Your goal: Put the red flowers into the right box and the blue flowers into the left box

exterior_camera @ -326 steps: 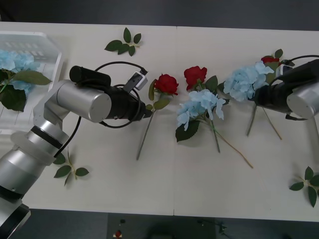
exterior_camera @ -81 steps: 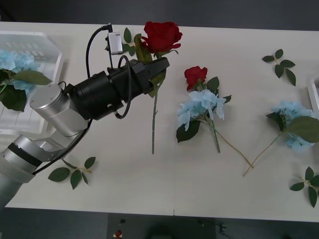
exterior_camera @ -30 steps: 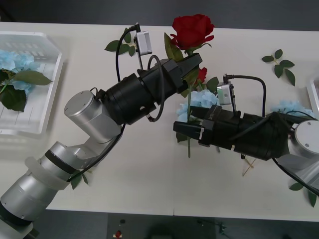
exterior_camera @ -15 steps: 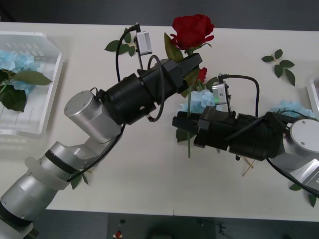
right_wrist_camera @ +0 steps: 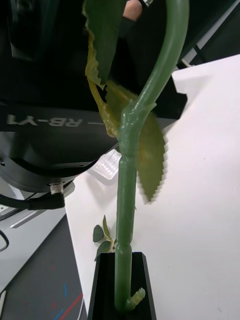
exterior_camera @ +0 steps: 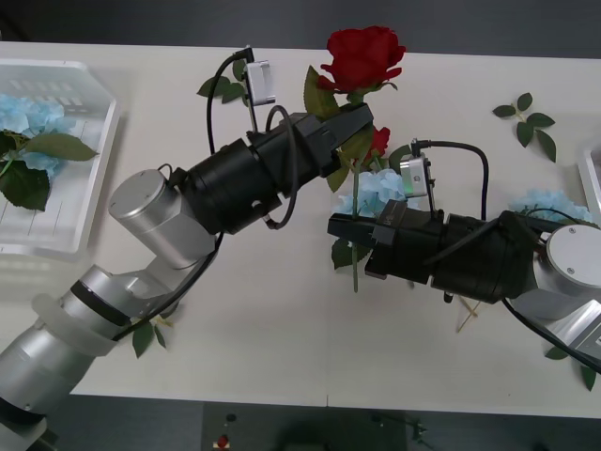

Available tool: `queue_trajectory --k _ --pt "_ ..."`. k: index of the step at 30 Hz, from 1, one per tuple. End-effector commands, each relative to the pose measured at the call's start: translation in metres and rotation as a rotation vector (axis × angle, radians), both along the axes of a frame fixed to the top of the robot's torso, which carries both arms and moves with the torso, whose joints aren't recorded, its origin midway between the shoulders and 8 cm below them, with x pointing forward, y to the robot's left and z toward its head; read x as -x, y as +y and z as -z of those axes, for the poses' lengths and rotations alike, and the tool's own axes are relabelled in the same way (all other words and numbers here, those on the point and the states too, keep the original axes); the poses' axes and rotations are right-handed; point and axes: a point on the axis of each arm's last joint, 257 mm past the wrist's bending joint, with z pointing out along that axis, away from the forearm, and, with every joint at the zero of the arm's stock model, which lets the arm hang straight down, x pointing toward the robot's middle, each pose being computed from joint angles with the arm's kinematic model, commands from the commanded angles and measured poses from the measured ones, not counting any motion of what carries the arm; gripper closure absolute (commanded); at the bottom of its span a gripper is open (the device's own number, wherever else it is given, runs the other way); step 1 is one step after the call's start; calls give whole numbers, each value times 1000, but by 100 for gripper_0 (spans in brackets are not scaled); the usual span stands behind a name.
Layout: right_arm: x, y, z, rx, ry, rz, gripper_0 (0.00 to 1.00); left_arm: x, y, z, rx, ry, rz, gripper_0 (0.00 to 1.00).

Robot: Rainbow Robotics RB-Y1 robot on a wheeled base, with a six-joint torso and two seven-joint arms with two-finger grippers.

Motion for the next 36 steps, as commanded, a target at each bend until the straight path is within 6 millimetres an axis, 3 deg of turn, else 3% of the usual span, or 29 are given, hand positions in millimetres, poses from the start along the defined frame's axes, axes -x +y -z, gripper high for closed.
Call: queue_trajectory --k 1,6,10,15,19,21,22,24,25,27,30,32,36 --pt "-1 4 -17 -31 -1 -10 100 5 30 -22 -44 -50 44 0" --pt "-6 -4 -17 -15 1 8 100 19 80 -10 -113 -59 99 0" --pt "-25 -42 -17 45 49 70 100 32 127 -1 -208 -83 130 0" --pt "-51 -133 -18 194 165 211 100 44 186 9 -351 -92 153 0" --pt "-63 -243 -18 380 301 348 100 36 243 22 -537 -113 142 0" --pt "-62 -308 -15 496 368 430 100 26 267 23 -637 -140 116 0" --pt "-63 -326 -15 526 380 460 100 23 273 25 -661 -144 110 0" --pt "-65 -391 -19 667 367 563 100 14 290 30 -740 -157 82 0" --pt "-65 -407 -19 700 369 588 100 13 294 33 -763 -161 74 0" --pt "-61 -460 -21 767 402 676 100 6 308 46 -849 -164 43 0" --pt "-51 -518 -17 826 455 773 100 -2 322 69 -943 -171 -6 0" --pt "-47 -536 -13 858 466 802 100 -3 322 76 -958 -179 -30 0" --pt "-32 -579 -5 928 500 878 100 10 286 88 -913 -203 -54 0"
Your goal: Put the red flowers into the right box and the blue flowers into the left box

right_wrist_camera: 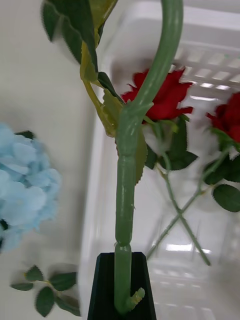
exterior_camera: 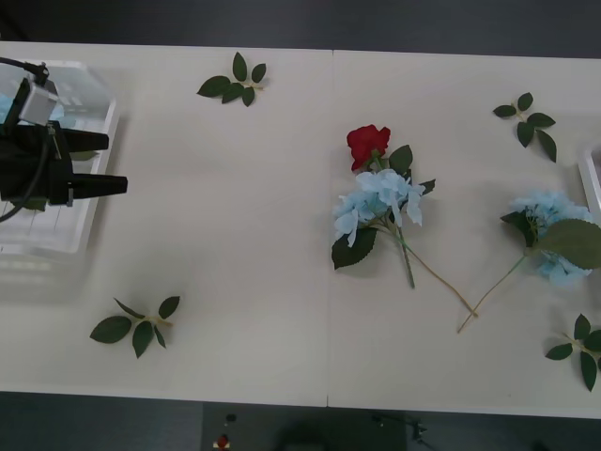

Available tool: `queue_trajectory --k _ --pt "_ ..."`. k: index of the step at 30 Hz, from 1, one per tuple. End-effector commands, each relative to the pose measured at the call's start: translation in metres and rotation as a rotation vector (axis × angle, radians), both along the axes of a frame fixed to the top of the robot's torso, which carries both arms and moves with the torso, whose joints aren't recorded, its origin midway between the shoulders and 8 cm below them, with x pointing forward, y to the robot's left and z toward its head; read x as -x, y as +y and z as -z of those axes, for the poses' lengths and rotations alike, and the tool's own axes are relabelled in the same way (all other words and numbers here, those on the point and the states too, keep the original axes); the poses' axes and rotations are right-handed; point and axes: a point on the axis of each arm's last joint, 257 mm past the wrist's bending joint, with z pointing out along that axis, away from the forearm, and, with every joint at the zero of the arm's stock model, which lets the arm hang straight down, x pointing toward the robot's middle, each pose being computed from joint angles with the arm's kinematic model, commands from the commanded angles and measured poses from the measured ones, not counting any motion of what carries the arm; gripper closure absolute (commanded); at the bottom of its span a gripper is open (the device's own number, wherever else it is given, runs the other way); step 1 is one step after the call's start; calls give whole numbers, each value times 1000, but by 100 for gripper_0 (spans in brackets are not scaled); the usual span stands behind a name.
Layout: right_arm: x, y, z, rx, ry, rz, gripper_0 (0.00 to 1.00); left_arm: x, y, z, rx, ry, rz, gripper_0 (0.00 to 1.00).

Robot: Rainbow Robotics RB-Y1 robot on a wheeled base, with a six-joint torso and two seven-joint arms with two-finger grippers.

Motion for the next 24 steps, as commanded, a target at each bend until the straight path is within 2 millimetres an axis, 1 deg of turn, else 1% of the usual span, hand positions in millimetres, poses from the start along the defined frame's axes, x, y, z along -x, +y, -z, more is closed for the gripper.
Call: queue_trajectory --k 1,3,4,5,6,7,8,10,11,12,13,14,16,18,21,22,24 --pt "9 -30 7 17 14 106 100 25 -42 7 45 -15 11 0" --pt "14 -46 12 46 16 149 100 39 -71 9 108 2 26 0" --pt "15 -48 14 54 18 155 100 43 -80 9 124 4 33 0" --pt "16 -54 16 65 14 173 100 50 -95 10 146 6 40 0" --pt "17 -57 18 73 12 182 100 55 -105 10 160 5 43 0" --pt "17 -57 18 73 12 182 100 55 -105 10 160 5 43 0" --pt "16 -61 21 76 -1 200 100 70 -132 5 194 -9 50 0" --pt "15 -62 22 78 -5 203 100 79 -146 0 213 -22 52 0" --pt "14 -61 21 76 -9 201 78 84 -152 -3 223 -24 54 0" --pt "14 -61 21 72 -10 205 18 91 -161 -9 252 -18 51 0" --pt "14 -60 21 69 -10 205 0 95 -166 -13 270 -14 49 0" --pt "14 -60 22 66 -9 206 0 98 -170 -17 287 -7 50 0" --pt "13 -57 21 59 -11 204 0 98 -171 -19 294 -3 49 0" --pt "12 -54 23 52 -11 199 0 96 -169 -16 288 -3 45 0" --pt "10 -40 27 21 -10 188 0 90 -163 -10 280 0 30 0" --pt "10 -35 29 1 -8 186 0 90 -163 -10 281 1 29 0" --pt "12 -8 37 -73 17 170 0 87 -162 -8 283 2 22 0"
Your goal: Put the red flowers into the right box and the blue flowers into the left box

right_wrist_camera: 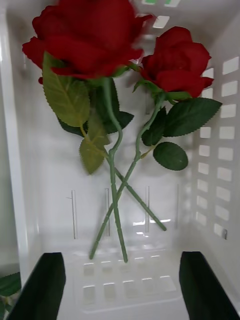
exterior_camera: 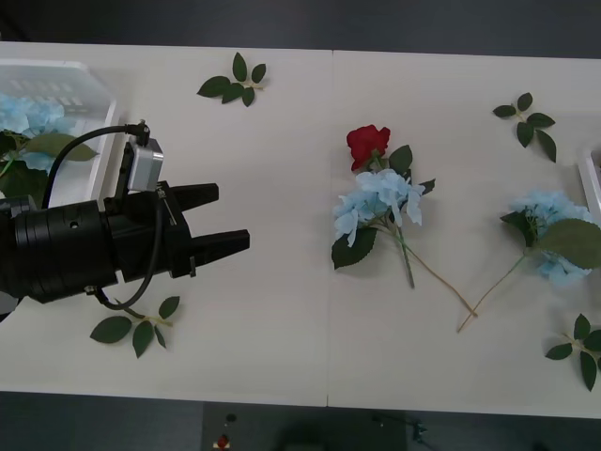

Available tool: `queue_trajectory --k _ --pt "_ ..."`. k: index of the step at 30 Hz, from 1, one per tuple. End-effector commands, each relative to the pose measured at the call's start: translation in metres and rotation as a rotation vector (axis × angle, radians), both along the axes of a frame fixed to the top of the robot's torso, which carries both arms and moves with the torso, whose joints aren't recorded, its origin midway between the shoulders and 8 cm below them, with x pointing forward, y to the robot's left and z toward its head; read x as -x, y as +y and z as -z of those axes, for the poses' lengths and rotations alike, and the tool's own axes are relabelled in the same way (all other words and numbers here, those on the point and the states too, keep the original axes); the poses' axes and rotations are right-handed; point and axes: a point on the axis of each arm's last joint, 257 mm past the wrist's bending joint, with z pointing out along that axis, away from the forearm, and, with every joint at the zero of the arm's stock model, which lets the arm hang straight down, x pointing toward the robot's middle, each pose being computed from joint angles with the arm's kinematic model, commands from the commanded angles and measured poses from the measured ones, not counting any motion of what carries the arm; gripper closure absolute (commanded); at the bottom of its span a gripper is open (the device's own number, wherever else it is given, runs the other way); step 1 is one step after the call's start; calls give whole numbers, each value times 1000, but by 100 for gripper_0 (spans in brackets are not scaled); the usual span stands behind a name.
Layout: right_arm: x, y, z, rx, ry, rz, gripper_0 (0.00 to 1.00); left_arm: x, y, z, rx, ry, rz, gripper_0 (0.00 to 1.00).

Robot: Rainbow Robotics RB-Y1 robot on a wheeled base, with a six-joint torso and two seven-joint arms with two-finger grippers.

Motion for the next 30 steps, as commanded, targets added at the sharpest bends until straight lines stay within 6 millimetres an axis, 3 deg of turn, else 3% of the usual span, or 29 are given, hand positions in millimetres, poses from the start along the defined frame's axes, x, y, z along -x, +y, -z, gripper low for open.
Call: queue_trajectory --k 1,4,5,10,13,22,30 --pt "-8 46 6 -140 -7 -9 0 -8 5 -5 -12 -25 -9 0" --pt "0 93 11 -315 41 11 0 -14 7 -7 -19 -40 -16 0" --pt "4 120 11 -437 69 47 0 -16 7 -7 -22 -45 -15 0" --pt "16 184 20 -653 159 138 0 -27 14 -3 -37 -43 11 0" --pt "18 208 27 -719 192 192 0 -35 23 -1 -44 -39 22 0" --pt "3 252 67 -711 142 251 0 -45 36 -1 -39 -10 60 0" --pt "10 297 86 -711 88 365 0 -52 46 1 -22 22 89 0"
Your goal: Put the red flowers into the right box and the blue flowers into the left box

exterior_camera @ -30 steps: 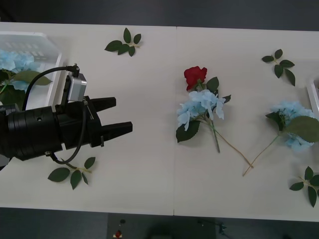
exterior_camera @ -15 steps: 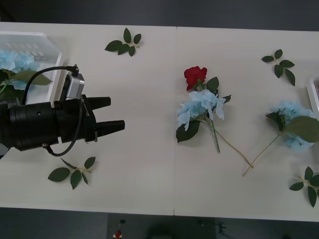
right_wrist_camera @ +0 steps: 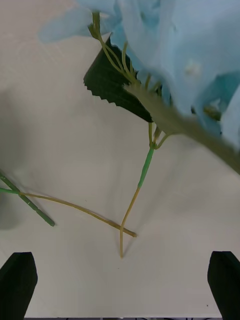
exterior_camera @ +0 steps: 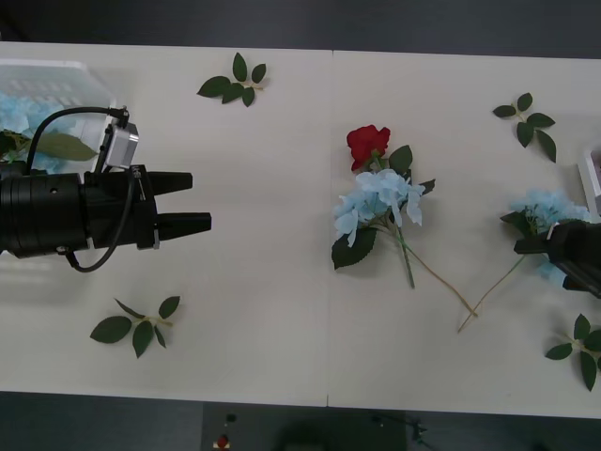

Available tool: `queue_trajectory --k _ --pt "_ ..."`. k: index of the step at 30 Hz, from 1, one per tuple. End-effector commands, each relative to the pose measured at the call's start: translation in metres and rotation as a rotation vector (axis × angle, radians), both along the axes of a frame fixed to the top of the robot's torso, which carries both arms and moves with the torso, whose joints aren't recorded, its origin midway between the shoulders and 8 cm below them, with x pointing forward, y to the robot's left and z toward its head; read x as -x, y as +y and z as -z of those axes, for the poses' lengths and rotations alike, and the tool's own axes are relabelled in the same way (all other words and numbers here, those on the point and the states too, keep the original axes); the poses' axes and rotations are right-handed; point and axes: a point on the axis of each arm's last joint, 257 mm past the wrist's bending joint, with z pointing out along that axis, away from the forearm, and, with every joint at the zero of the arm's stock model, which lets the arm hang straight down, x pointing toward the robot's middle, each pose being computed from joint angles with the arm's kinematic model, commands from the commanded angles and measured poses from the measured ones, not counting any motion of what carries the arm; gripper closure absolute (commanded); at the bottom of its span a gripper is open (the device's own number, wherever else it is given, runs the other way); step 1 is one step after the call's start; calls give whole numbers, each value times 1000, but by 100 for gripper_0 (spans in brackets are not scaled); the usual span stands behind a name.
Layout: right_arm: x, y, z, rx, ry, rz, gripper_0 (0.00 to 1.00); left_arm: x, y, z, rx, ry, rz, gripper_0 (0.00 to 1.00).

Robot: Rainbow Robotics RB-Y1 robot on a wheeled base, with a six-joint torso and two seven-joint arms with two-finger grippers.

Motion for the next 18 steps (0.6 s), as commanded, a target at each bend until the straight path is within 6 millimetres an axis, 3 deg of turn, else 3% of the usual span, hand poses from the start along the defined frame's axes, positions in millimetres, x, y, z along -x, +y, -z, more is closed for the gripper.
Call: queue_trajectory --k 1,6,18 --pt "2 23 -1 -65 7 125 0 -8 -2 -20 40 -21 26 0" --pt "3 37 18 -82 33 235 0 -10 -3 -22 54 -16 30 0" --pt "-20 31 48 35 -12 359 0 -10 -8 -20 79 -7 27 0"
